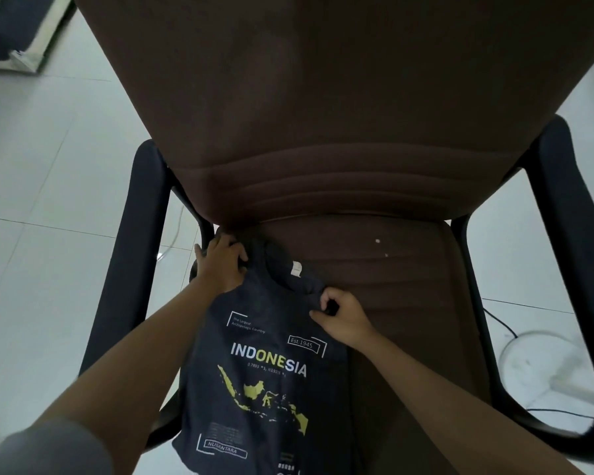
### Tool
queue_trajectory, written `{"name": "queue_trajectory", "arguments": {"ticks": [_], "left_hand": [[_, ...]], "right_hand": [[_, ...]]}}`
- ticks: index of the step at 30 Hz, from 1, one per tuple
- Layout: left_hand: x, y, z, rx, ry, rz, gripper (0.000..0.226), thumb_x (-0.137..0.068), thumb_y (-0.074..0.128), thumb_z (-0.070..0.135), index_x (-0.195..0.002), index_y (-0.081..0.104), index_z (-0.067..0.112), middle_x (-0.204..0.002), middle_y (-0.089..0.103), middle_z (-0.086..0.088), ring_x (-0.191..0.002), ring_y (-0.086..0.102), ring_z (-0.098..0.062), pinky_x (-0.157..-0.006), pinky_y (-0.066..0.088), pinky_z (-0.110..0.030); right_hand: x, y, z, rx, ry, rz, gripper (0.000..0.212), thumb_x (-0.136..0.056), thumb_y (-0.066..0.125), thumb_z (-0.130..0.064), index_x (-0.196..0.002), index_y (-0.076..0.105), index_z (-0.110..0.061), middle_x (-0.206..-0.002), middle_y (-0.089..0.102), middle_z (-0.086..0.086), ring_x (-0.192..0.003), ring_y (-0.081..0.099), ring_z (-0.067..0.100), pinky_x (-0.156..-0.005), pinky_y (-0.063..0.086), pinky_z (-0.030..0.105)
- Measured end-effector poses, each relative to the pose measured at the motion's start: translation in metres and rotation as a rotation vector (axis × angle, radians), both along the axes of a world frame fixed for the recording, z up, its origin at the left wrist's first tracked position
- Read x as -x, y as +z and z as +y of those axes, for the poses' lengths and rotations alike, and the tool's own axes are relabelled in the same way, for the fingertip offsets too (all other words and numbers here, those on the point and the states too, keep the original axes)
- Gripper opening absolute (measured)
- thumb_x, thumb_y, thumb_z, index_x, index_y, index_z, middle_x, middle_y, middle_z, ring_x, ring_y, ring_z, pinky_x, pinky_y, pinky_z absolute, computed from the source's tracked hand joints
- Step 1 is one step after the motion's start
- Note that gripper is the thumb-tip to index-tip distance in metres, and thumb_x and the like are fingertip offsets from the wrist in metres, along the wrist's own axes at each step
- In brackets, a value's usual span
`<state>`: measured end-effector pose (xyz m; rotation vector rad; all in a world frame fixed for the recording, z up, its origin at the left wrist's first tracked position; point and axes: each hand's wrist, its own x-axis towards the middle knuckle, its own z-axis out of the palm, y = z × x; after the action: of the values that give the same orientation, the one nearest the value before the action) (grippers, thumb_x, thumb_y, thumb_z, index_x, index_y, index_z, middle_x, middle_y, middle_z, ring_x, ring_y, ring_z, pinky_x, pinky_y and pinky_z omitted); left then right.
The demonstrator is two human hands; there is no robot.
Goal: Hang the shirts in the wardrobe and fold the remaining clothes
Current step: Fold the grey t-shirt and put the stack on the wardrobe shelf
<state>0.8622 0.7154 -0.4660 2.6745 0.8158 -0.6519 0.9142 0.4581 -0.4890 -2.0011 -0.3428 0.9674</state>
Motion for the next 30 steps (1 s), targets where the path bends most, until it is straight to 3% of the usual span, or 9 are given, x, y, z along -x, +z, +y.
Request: {"name": "queue_trajectory", "arguments": {"ticks": [2, 5, 9, 14, 17, 20, 23, 25, 30], "left_hand": [[0.004, 0.004, 0.005, 0.058, -0.042, -0.014, 0.021, -0.075, 0.067, 0.016, -0.096, 0.064, 0.017, -0.123, 0.048, -0.004, -0.117, 0.047, -0.027, -0.106, 0.029, -0.048], [0.017, 0.016, 0.002, 0.203, 0.009, -0.13, 0.019, -0.071, 0.068, 0.003, -0.089, 0.066, 0.01, -0.113, 0.057, -0.012, -0.094, 0.06, -0.03, -0.081, 0.048, -0.033], [0.04, 0.046, -0.005, 0.261, 0.125, -0.255, 0.023, -0.072, 0.068, -0.002, -0.093, 0.071, 0.008, -0.102, 0.068, -0.009, -0.094, 0.063, -0.026, -0.078, 0.041, -0.022], [0.074, 0.104, -0.022, 0.347, 0.242, -0.383, 0.02, -0.077, 0.066, -0.001, -0.092, 0.072, 0.009, -0.102, 0.068, -0.01, -0.096, 0.063, -0.025, -0.084, 0.048, -0.027], [0.101, 0.153, -0.044, 0.409, 0.254, -0.463, 0.019, -0.082, 0.063, -0.002, -0.096, 0.071, 0.008, -0.099, 0.067, -0.006, -0.09, 0.063, -0.019, -0.08, 0.051, -0.028], [0.132, 0.204, -0.065, 0.411, 0.229, -0.568, 0.021, -0.082, 0.062, -0.004, -0.097, 0.071, 0.007, -0.094, 0.065, -0.003, -0.075, 0.06, -0.009, -0.065, 0.047, -0.019], [0.173, 0.258, -0.086, 0.448, 0.247, -0.709, 0.023, -0.082, 0.063, -0.006, -0.091, 0.072, 0.014, -0.097, 0.066, -0.005, -0.088, 0.062, -0.015, -0.079, 0.052, -0.027], [0.198, 0.294, -0.1, 0.495, 0.275, -0.79, 0.028, -0.082, 0.063, -0.007, -0.084, 0.071, 0.02, -0.095, 0.067, -0.005, -0.092, 0.063, -0.019, -0.084, 0.054, -0.03], [0.264, 0.382, -0.134, 0.482, 0.253, -0.948, 0.029, -0.081, 0.056, -0.014, -0.09, 0.071, 0.009, -0.087, 0.064, -0.003, -0.073, 0.057, -0.007, -0.059, 0.047, -0.006]], "right_hand": [[0.0, 0.01, 0.002, -0.049, -0.001, 0.082, 0.039, -0.075, 0.068, -0.003, -0.057, 0.039, -0.021, -0.062, 0.045, -0.006, -0.064, 0.044, 0.007, -0.066, 0.038, 0.024], [0.004, 0.028, 0.007, -0.106, 0.007, 0.164, 0.046, -0.073, 0.064, 0.003, -0.051, 0.035, -0.025, -0.06, 0.039, -0.002, -0.062, 0.041, 0.01, -0.061, 0.035, 0.027], [0.02, 0.053, 0.01, -0.171, -0.027, 0.205, 0.052, -0.07, 0.059, 0.011, -0.045, 0.031, -0.025, -0.058, 0.03, -0.002, -0.061, 0.033, 0.015, -0.057, 0.028, 0.027], [0.056, 0.1, 0.013, -0.273, -0.11, 0.212, 0.056, -0.073, 0.055, 0.016, -0.048, 0.027, -0.025, -0.058, 0.026, -0.002, -0.058, 0.029, 0.012, -0.056, 0.029, 0.026], [0.082, 0.136, 0.005, -0.311, -0.129, 0.167, 0.053, -0.072, 0.062, 0.013, -0.049, 0.033, -0.025, -0.063, 0.034, 0.003, -0.065, 0.039, 0.018, -0.064, 0.037, 0.029], [0.106, 0.175, -0.013, -0.363, -0.198, 0.129, 0.045, -0.067, 0.074, 0.012, -0.054, 0.046, -0.021, -0.069, 0.049, 0.005, -0.074, 0.051, 0.022, -0.069, 0.046, 0.035], [0.138, 0.227, -0.038, -0.43, -0.215, 0.071, 0.034, -0.059, 0.084, 0.004, -0.06, 0.057, -0.017, -0.08, 0.062, 0.009, -0.082, 0.061, 0.024, -0.078, 0.053, 0.042], [0.156, 0.258, -0.056, -0.444, -0.21, 0.002, 0.033, -0.057, 0.087, 0.001, -0.061, 0.06, -0.018, -0.078, 0.065, 0.006, -0.082, 0.063, 0.023, -0.074, 0.053, 0.038], [0.2, 0.33, -0.108, -0.43, -0.171, -0.199, 0.032, -0.061, 0.084, 0.003, -0.062, 0.058, -0.017, -0.078, 0.064, 0.006, -0.081, 0.062, 0.025, -0.077, 0.055, 0.04]]}}
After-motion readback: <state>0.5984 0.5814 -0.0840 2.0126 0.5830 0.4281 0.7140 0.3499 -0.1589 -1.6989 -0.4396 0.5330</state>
